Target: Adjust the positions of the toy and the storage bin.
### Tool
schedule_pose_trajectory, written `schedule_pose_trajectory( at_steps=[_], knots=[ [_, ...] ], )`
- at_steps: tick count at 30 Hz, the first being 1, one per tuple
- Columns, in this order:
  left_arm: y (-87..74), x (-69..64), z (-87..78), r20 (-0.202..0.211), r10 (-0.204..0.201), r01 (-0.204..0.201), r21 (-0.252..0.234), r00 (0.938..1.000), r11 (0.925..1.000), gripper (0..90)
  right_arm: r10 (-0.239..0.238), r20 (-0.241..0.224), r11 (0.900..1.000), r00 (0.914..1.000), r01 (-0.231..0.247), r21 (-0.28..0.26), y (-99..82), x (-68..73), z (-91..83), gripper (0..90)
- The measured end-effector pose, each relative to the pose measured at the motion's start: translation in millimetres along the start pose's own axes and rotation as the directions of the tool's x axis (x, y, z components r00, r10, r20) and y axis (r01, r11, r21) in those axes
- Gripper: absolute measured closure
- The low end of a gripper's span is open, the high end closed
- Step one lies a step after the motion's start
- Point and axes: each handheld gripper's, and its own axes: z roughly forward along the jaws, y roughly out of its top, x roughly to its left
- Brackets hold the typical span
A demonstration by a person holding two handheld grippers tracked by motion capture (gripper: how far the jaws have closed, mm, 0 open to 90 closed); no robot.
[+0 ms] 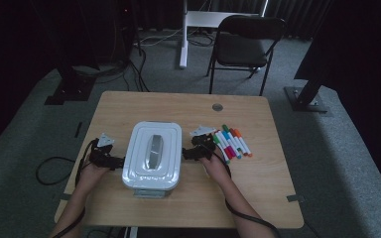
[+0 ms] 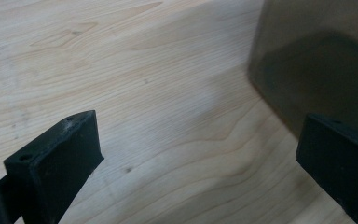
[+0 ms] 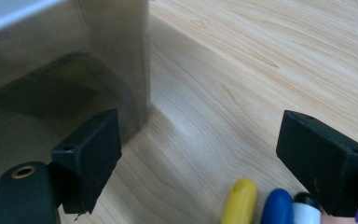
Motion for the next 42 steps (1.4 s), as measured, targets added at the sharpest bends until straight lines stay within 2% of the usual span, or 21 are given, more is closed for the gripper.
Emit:
schedule_pose_trajectory(
  at_steps=[3,4,6,7,10,13,18,23,25,31,38,42],
  knots=[
    [2.8,-4.7,-0.6,0.022,0.005,-0.005,-0.013,0.9998,0.9999,0.4,-0.013,0.005,0.9999,0.9999,0.013,-0.003,3.8,4.4,0.1,14.7],
    [4.1,-6.8,-0.6,0.030,0.011,-0.011,-0.018,0.9995,0.9998,0.5,-0.004,-0.003,0.9999,1.0000,0.004,-0.014,5.3,4.6,-1.4,14.8],
    [6.6,-9.9,-1.2,-0.002,0.036,-0.036,-0.011,0.9993,0.9993,0.4,0.003,-0.007,0.9998,1.0000,-0.003,-0.020,5.8,4.2,-2.4,15.1],
    [7.4,-10.5,-1.7,-0.005,0.038,-0.038,-0.016,0.9993,0.9992,0.5,0.017,-0.020,0.9994,0.9997,-0.018,-0.031,6.4,3.2,-4.2,15.2],
    [9.0,-13.2,-3.3,-0.021,0.033,-0.034,-0.016,0.9992,0.9993,0.5,0.021,-0.032,0.9990,0.9993,-0.023,-0.039,6.0,2.4,-5.3,15.3],
    [10.0,-18.5,-4.9,-0.010,0.057,-0.057,-0.004,0.9983,0.9983,0.5,0.028,-0.036,0.9987,0.9990,-0.029,-0.041,4.0,1.5,-5.9,15.6],
    [10.5,-26.3,-6.2,-0.004,0.061,-0.061,-0.013,0.9981,0.9980,0.5,0.022,-0.043,0.9992,0.9988,-0.024,-0.032,-0.6,0.4,-8.0,17.7],
    [8.0,-31.7,-7.1,0.007,0.052,-0.052,-0.017,0.9986,0.9985,0.5,0.001,-0.081,0.9999,0.9967,-0.002,-0.015,-6.6,-0.7,-10.0,18.4],
    [8.1,-35.2,-7.4,0.003,0.059,-0.059,-0.018,0.9983,0.9981,0.5,0.007,-0.094,0.9999,0.9956,-0.008,-0.014,-8.5,-1.3,-11.5,19.1],
    [8.9,-48.7,-11.6,-0.007,0.090,-0.090,-0.001,0.9959,0.9959,0.5,-0.019,-0.117,0.9997,0.9930,0.018,-0.016,-13.6,-2.5,-17.9,19.9],
    [3.9,-67.1,-17.0,0.032,0.105,-0.105,0.006,0.9940,0.9944,0.5,-0.043,-0.130,0.9990,0.9906,0.042,-0.012,-21.0,-5.2,-27.1,20.0],
    [1.3,-78.8,-20.2,0.049,0.128,-0.129,0.006,0.9905,0.9917,0.5,-0.044,-0.152,0.9990,0.9875,0.042,-0.012,-26.5,-7.9,-32.7,20.1]
  ],
)
